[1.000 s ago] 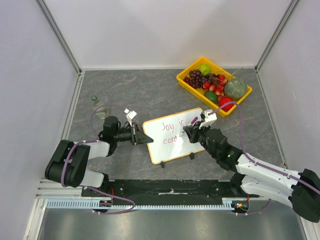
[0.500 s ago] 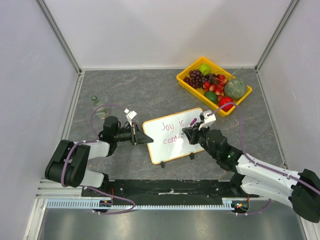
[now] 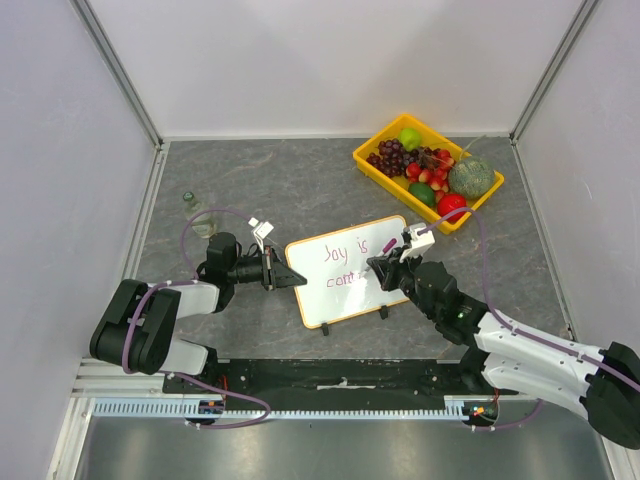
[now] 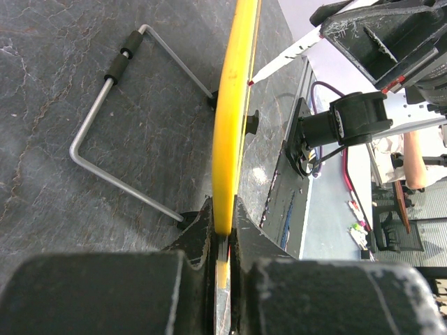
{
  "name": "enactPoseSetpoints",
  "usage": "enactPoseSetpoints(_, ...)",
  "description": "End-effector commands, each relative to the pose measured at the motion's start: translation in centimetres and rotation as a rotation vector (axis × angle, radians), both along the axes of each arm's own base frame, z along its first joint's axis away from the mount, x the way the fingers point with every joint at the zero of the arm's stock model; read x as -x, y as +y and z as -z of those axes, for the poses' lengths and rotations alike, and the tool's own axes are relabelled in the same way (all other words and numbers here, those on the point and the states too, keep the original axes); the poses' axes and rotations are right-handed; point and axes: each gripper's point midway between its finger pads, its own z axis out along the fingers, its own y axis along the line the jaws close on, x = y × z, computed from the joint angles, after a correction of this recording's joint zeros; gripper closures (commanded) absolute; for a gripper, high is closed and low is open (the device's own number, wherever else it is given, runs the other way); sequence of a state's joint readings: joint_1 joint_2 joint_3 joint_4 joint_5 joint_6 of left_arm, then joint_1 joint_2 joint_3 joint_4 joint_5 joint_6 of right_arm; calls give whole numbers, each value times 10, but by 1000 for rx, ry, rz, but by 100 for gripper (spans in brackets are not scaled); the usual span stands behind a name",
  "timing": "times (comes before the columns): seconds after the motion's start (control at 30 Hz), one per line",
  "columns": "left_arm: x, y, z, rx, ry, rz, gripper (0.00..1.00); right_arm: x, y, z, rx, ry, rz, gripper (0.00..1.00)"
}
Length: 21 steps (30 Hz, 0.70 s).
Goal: Write a sentence on the whiteboard
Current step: Write on the whiteboard at the whiteboard stand.
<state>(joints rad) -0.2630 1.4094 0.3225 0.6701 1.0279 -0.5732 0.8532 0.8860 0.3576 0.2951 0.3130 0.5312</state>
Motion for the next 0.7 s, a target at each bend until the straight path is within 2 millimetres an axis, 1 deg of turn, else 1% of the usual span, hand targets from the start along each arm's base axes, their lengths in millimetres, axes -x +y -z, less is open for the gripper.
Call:
enactPoseSetpoints(0.0,-9,1,7,-31,3,-40,98,-8,-6,-7,10,-21,48,100)
enactPoseSetpoints(0.27,-9,2,7,-31,2,-43,98,-16,-4,-24,-19,-48,73,100)
enactPoseSetpoints(0.43,-9,2,7,-30,2,-40,98,-18,-3,-30,-29,-56,80,100)
enactPoseSetpoints(0.57,-9,2,7,-30,1,-42,98,-18,-3,-30,-29,-56,75,100)
enactPoseSetpoints(0.67,-9,1,7,-30,2,-39,98,-16,-4,-25,-15,-46,67,100)
